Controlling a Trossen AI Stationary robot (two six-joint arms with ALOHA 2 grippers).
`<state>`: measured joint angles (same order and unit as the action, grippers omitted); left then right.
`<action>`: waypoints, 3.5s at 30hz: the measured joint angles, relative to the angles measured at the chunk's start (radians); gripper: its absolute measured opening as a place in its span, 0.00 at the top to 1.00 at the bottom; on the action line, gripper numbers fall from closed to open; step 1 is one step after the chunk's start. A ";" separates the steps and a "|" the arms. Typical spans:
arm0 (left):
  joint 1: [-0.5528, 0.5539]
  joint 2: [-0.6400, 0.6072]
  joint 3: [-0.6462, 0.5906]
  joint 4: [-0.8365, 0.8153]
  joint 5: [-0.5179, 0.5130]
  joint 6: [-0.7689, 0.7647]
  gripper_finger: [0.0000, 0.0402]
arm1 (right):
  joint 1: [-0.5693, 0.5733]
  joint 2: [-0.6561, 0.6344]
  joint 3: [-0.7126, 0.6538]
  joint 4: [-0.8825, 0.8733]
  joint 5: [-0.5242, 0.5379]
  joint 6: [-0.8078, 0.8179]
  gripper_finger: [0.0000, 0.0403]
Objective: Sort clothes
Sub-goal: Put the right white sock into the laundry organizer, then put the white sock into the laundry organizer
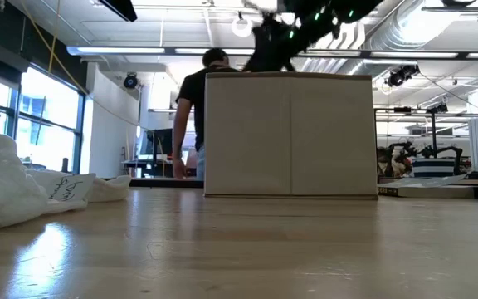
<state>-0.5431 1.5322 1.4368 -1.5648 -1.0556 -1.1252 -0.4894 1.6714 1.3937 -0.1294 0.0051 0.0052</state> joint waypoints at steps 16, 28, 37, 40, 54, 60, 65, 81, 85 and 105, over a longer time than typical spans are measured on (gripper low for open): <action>0.007 0.000 0.000 -0.006 -0.031 0.001 0.79 | -0.109 0.280 0.043 -0.159 -0.101 0.095 0.71; -0.008 0.000 -0.011 -0.006 0.082 -0.008 0.79 | 0.118 -0.040 0.116 -0.364 0.165 -0.065 0.71; 0.028 -0.083 -0.325 -0.005 0.221 -0.361 0.79 | 0.484 -0.271 -0.274 -0.262 0.430 0.066 0.71; 0.151 -0.148 -0.439 -0.007 0.359 -0.444 0.79 | 0.571 -0.313 -0.403 -0.128 0.448 0.116 0.71; 0.906 -0.196 -0.639 0.249 0.591 0.340 0.79 | 0.606 -0.346 -0.512 0.089 0.428 0.110 0.71; 1.025 -0.105 -0.640 0.281 0.653 0.469 0.79 | 0.606 -0.346 -0.512 0.087 0.405 0.108 0.71; 1.075 0.028 -0.640 0.321 0.678 0.540 0.79 | 0.607 -0.346 -0.511 0.086 0.404 0.108 0.71; 1.037 0.304 -0.631 0.409 0.735 0.716 0.98 | 0.608 -0.345 -0.511 0.059 0.404 0.118 0.71; 0.985 0.207 -0.570 0.377 0.702 0.702 1.00 | 0.608 -0.345 -0.511 0.059 0.404 0.118 0.71; 0.573 -0.499 -0.161 0.690 0.687 0.657 1.00 | 0.608 -0.120 -0.510 0.589 0.236 0.014 0.71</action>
<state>0.0300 1.0336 1.2762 -0.8744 -0.3689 -0.4684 0.1182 1.5515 0.8833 0.4597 0.2412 0.0190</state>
